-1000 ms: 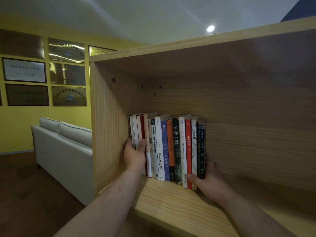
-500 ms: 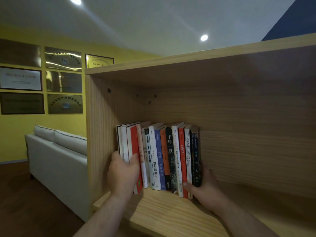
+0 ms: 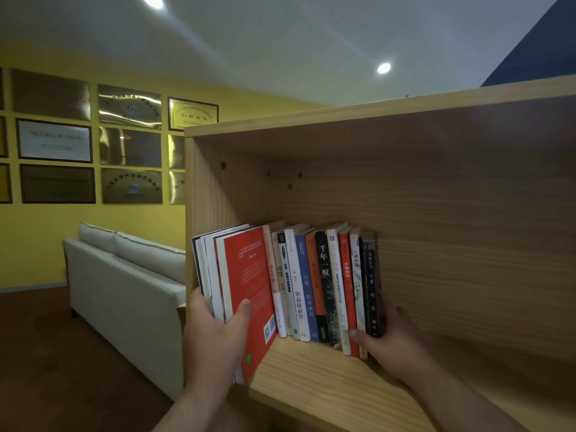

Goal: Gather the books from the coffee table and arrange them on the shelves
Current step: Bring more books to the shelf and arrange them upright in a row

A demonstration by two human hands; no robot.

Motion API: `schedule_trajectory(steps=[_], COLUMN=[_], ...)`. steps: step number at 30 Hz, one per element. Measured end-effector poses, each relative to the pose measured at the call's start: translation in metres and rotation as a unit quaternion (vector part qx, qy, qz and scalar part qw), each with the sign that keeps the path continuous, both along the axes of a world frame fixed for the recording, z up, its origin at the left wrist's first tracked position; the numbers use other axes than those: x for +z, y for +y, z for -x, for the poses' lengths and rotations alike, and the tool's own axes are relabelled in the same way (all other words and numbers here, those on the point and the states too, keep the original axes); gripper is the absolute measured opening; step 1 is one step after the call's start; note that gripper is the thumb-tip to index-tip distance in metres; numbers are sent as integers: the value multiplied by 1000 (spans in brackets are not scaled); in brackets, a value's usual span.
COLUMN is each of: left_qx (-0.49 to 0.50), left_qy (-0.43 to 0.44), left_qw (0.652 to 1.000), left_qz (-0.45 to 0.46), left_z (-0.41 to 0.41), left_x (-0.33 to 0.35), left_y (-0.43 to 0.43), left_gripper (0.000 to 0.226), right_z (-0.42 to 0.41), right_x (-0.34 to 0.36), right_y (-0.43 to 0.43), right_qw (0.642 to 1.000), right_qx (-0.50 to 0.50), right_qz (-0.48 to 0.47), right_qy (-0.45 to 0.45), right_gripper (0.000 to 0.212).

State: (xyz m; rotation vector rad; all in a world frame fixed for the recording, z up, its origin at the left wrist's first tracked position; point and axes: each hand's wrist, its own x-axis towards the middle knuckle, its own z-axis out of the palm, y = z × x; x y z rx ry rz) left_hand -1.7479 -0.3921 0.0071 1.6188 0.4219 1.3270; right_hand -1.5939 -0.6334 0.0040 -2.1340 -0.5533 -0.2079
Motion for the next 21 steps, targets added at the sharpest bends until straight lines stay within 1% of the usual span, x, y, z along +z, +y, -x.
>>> schedule_trajectory(steps=[4, 8, 9, 11, 12, 14, 15, 16, 18, 19, 20, 21], left_qx=[0, -41, -59, -98, -119, -162, -186, -210, -253, -273, -291, -310], left_qy=[-30, -60, -69, -87, -97, -111, -115, -118, -122, -122, -121, -120], left_qw=[1000, 997, 995, 990, 986, 977, 972, 965, 952, 946, 941, 935], left_qz=[2, 29, 37, 53, 61, 78, 89, 99, 120, 126, 125, 122], left_z=[31, 50, 52, 53, 53, 52, 52, 51, 51, 50, 48, 44], left_x=[-3, -3, -2, -3, -3, -3, -3, -2, 0, 2, 4, 6], left_y=[4, 8, 8, 8, 6, 2, -2, -5, -13, -18, -23, -31], left_gripper=[39, 38, 36, 23, 21, 23, 27, 30, 28, 27, 29, 31], right_z=[0, 5, 7, 10, 11, 12, 12, 16, 25, 33, 43, 52], right_x=[1, 1, 1, 2, 4, 5, 6, 9, 16, 22, 31, 40], right_y=[1, 9, 13, 19, 23, 25, 22, 18, 4, -5, -13, -21], right_qw=[1000, 997, 996, 993, 993, 993, 994, 996, 998, 995, 987, 977], right_qx=[-12, -17, -17, -17, -12, 8, 20, 34, 56, 66, 94, 138], right_qz=[22, 65, 78, 99, 104, 109, 102, 78, -12, -71, -126, -162], right_qy=[-14, -40, -47, -56, -55, -50, -43, -27, 3, 13, 17, 25], right_gripper=[90, 82, 83, 88, 90, 92, 88, 79, 54, 48, 52, 61])
